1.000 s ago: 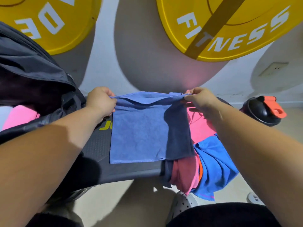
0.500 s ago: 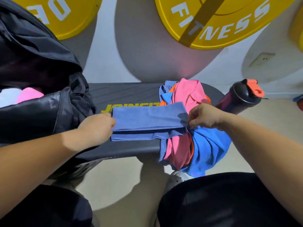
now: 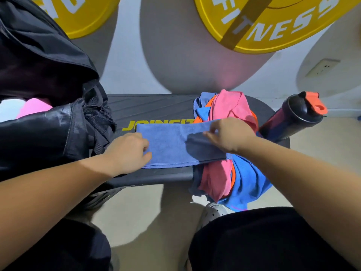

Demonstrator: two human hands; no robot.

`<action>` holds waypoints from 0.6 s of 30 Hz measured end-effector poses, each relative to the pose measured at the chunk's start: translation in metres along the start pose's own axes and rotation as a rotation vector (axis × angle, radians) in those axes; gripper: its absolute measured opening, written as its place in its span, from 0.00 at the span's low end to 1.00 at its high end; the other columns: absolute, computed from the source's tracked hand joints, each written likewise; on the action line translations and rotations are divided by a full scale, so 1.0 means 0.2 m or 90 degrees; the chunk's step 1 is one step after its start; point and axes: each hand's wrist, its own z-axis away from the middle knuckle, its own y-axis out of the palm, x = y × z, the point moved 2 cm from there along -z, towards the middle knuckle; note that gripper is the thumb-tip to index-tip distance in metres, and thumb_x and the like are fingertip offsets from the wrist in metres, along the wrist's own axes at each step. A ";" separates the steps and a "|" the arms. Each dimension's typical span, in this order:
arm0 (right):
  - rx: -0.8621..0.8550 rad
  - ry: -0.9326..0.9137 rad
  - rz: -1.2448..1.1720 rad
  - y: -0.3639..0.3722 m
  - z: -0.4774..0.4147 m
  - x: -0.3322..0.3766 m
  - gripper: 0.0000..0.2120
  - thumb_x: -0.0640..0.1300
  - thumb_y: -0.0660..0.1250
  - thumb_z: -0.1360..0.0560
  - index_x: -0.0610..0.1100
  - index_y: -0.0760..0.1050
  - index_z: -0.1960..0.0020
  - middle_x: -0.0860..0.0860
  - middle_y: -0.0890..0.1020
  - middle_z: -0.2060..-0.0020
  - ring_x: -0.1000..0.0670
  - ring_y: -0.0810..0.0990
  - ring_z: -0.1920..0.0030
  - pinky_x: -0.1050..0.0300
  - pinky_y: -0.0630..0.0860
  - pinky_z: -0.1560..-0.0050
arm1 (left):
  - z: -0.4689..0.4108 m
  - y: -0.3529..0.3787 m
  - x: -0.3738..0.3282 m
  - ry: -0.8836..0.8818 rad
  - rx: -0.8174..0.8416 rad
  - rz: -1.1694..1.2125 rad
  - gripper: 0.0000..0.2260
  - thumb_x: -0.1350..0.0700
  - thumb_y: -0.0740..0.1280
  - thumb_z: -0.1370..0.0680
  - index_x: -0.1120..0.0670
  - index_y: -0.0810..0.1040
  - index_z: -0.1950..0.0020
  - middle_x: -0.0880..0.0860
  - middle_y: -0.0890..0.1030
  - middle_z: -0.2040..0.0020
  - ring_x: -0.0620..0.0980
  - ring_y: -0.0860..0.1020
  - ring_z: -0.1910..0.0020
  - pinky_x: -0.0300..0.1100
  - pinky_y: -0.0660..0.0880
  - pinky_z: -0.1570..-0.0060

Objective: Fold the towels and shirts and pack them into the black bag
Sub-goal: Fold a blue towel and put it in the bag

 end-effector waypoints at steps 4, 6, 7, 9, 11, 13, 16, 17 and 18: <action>0.060 -0.045 0.034 0.16 -0.16 0.26 0.27 0.60 0.52 0.19 0.47 0.66 0.26 0.45 0.68 0.28 0.40 0.65 0.28 0.43 0.67 0.32 | -0.14 0.05 -0.10 -0.005 -0.013 -0.052 0.24 0.42 0.57 0.19 0.54 0.69 0.28 0.56 0.70 0.30 0.58 0.69 0.31 0.54 0.69 0.34; 0.093 -0.015 0.045 0.30 -0.20 0.31 0.34 0.63 0.49 0.19 0.47 0.49 0.19 0.47 0.52 0.20 0.41 0.49 0.21 0.39 0.52 0.24 | -0.18 0.15 -0.14 -0.020 0.045 -0.054 0.31 0.40 0.52 0.18 0.54 0.54 0.19 0.56 0.54 0.19 0.58 0.55 0.21 0.56 0.56 0.25; 0.091 0.005 0.048 0.36 -0.19 0.29 0.36 0.65 0.47 0.19 0.47 0.44 0.19 0.48 0.47 0.19 0.42 0.44 0.20 0.38 0.46 0.23 | -0.18 0.20 -0.14 -0.027 0.062 -0.049 0.32 0.39 0.50 0.18 0.54 0.48 0.18 0.55 0.46 0.18 0.57 0.48 0.20 0.58 0.50 0.23; 0.067 0.038 0.064 0.45 -0.16 0.21 0.39 0.68 0.44 0.21 0.47 0.41 0.19 0.47 0.42 0.19 0.43 0.40 0.20 0.38 0.41 0.23 | -0.18 0.29 -0.13 -0.028 0.053 -0.043 0.34 0.37 0.47 0.18 0.54 0.42 0.18 0.53 0.38 0.19 0.56 0.40 0.20 0.60 0.45 0.23; 0.015 0.052 0.084 0.51 -0.11 0.12 0.42 0.72 0.40 0.24 0.47 0.42 0.18 0.46 0.43 0.19 0.44 0.40 0.20 0.38 0.39 0.23 | -0.17 0.34 -0.10 -0.024 0.029 -0.053 0.34 0.36 0.45 0.19 0.53 0.39 0.19 0.53 0.35 0.20 0.55 0.36 0.20 0.59 0.43 0.23; -0.023 0.061 0.077 0.52 -0.10 0.05 0.45 0.75 0.38 0.26 0.48 0.44 0.18 0.47 0.45 0.19 0.45 0.41 0.20 0.38 0.39 0.23 | -0.17 0.36 -0.09 -0.026 0.018 -0.051 0.35 0.36 0.44 0.19 0.52 0.37 0.19 0.53 0.32 0.20 0.54 0.34 0.21 0.59 0.41 0.23; -0.045 0.061 0.046 0.54 -0.11 0.01 0.46 0.76 0.39 0.27 0.48 0.46 0.18 0.48 0.46 0.19 0.46 0.41 0.20 0.38 0.40 0.22 | -0.18 0.37 -0.09 -0.025 0.019 -0.050 0.35 0.35 0.43 0.20 0.53 0.36 0.20 0.53 0.31 0.21 0.54 0.33 0.21 0.58 0.40 0.23; -0.053 0.060 0.043 0.54 -0.11 0.01 0.46 0.76 0.39 0.27 0.47 0.47 0.18 0.48 0.47 0.19 0.46 0.42 0.20 0.38 0.41 0.22 | -0.18 0.37 -0.08 -0.023 0.020 -0.053 0.35 0.35 0.42 0.20 0.53 0.36 0.19 0.54 0.31 0.21 0.54 0.33 0.21 0.58 0.40 0.23; -0.055 0.060 0.041 0.54 -0.11 0.01 0.46 0.76 0.39 0.27 0.47 0.47 0.18 0.48 0.47 0.19 0.46 0.42 0.20 0.38 0.41 0.22 | -0.19 0.37 -0.08 -0.019 0.020 -0.055 0.36 0.34 0.40 0.21 0.53 0.37 0.19 0.53 0.32 0.21 0.54 0.33 0.21 0.57 0.40 0.23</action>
